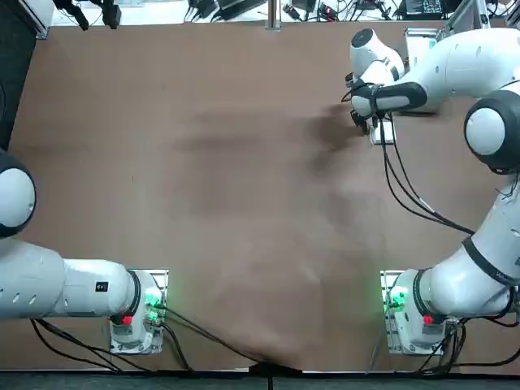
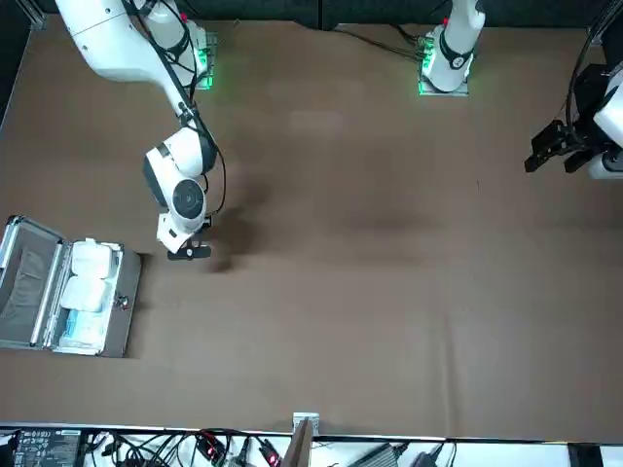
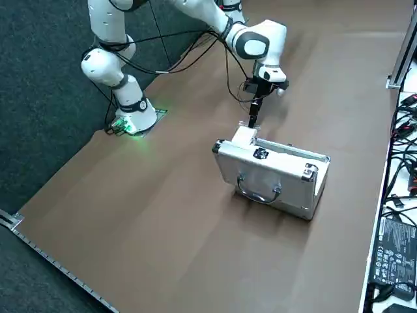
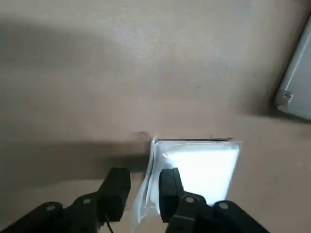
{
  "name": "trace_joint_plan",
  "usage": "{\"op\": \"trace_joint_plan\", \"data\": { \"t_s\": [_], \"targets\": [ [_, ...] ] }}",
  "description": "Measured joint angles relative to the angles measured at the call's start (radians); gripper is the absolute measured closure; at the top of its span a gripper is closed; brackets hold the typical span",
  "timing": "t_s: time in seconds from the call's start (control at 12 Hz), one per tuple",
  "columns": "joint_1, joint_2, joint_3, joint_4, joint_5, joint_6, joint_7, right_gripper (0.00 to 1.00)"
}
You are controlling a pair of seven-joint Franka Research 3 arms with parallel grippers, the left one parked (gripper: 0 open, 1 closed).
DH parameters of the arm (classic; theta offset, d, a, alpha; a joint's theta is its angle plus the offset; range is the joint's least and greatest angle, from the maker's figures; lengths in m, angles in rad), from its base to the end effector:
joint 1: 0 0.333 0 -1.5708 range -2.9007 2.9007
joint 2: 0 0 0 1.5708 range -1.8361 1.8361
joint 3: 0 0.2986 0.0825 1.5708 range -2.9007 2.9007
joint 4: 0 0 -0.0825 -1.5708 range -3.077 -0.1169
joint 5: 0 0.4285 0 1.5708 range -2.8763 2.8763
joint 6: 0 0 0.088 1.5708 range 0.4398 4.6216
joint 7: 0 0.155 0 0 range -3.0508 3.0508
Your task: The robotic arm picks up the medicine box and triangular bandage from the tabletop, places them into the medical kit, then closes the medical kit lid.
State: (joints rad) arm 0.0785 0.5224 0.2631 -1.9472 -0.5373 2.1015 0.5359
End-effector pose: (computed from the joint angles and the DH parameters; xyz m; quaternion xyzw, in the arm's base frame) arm 0.5684 0.1640 0.1030 0.9749 0.0726 -0.0868 0.1920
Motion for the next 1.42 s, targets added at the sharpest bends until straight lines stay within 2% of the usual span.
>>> {"op": "trace_joint_plan", "data": {
  "t_s": [0.17,0.25,0.42,0.58,1.17,1.42],
  "targets": [
    [0.000,0.004,-0.003,0.000,-0.003,0.000,0.009,0.60],
    [0.000,0.006,-0.003,0.001,-0.004,-0.004,0.012,0.67],
    [0.000,0.007,-0.003,0.002,-0.006,-0.013,0.013,0.72],
    [0.000,0.007,-0.004,0.005,-0.011,-0.022,0.013,0.96],
    [0.000,0.010,-0.004,0.055,-0.013,-0.070,0.013,0.99],
    [0.001,0.003,-0.001,0.135,-0.013,-0.183,0.013,0.99]
  ]
}}
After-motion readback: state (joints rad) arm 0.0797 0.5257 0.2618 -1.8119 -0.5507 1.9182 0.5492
